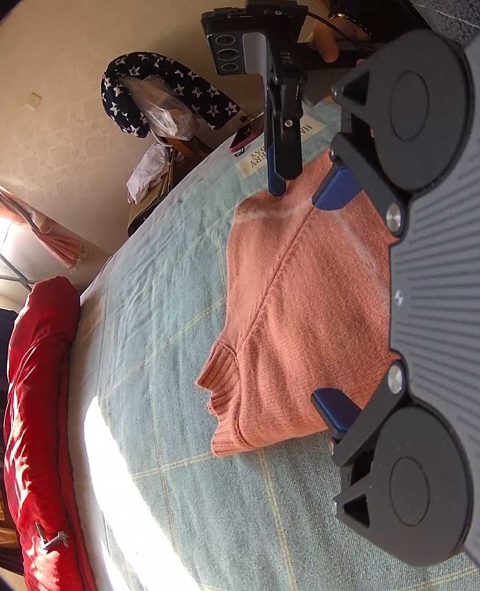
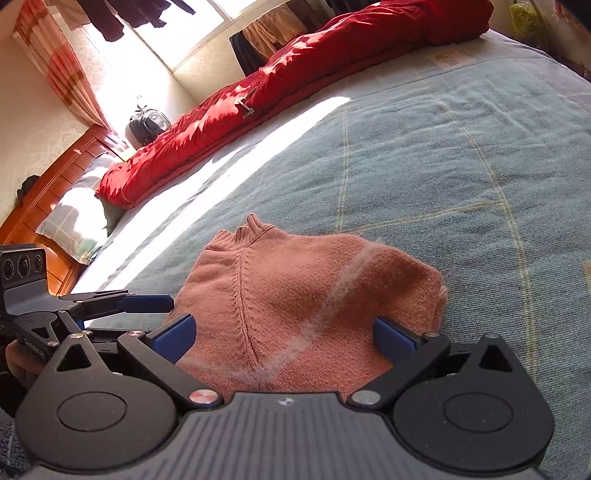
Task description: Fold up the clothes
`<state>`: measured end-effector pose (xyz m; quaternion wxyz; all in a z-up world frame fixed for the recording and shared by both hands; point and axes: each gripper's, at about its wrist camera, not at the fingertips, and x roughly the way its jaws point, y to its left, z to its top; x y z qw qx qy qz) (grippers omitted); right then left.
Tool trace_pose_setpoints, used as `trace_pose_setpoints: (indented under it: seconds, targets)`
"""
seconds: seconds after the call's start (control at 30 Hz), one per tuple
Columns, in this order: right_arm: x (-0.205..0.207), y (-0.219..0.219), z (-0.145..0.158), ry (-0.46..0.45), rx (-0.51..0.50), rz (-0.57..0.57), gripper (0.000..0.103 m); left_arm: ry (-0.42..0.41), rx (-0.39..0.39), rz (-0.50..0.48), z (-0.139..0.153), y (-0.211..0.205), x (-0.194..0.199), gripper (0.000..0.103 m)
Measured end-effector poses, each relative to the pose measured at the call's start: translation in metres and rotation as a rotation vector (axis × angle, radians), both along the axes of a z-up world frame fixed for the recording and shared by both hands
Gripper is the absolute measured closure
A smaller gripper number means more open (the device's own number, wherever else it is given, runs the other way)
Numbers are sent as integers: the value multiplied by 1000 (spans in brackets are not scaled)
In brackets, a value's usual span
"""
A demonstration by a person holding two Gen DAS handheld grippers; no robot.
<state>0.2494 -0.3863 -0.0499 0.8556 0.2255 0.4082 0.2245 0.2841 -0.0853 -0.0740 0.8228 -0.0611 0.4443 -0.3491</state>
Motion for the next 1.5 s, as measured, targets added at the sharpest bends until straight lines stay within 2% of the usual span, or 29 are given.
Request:
trace_pose_setpoints:
  seconds: [0.07, 0.13, 0.23, 0.33, 0.43, 0.67, 0.83, 0.93, 1.03, 1.13, 1.23, 1.3, 1.37, 1.5]
  targets:
    - [-8, -14, 13, -33, 19, -26, 0, 15, -6, 36, 0, 13, 5, 1]
    - [-13, -30, 17, -15, 19, -73, 0, 70, -21, 72, -6, 28, 9, 1]
    - [-15, -52, 2, 93, 63, -122, 0, 174, -66, 115, -22, 48, 11, 2]
    - [-17, -61, -32, 279, 149, -117, 0, 265, -108, 133, -39, 60, 8, 3]
    - [-20, -59, -52, 352, 221, -93, 0, 358, -146, 123, -56, 61, 7, 3]
    - [14, -56, -67, 350, 306, -60, 0, 393, -171, 56, -73, 37, 28, 3]
    - [41, -50, -67, 344, 291, -33, 0, 434, -229, 27, -81, 24, 39, 3]
    - [36, -48, -66, 346, 292, -13, 0, 470, -235, -5, -84, 26, 31, 3]
    - [15, -49, -68, 406, 342, 30, 0, 549, -261, -43, -94, 34, 15, 3]
    - [-1, -43, -70, 413, 349, 79, 0, 529, -269, -53, -98, 38, 13, 5]
    - [9, -39, -71, 404, 361, 63, 0, 507, -313, -12, -103, 33, 31, 5]
    - [21, -38, -73, 414, 387, 37, 0, 537, -322, -3, -107, 24, 41, 5]
    - [26, -32, -71, 422, 363, 51, 0, 532, -327, -17, -105, 24, 38, 5]
    - [11, -27, -64, 386, 338, 93, 0, 557, -379, -13, -109, 34, 29, 5]
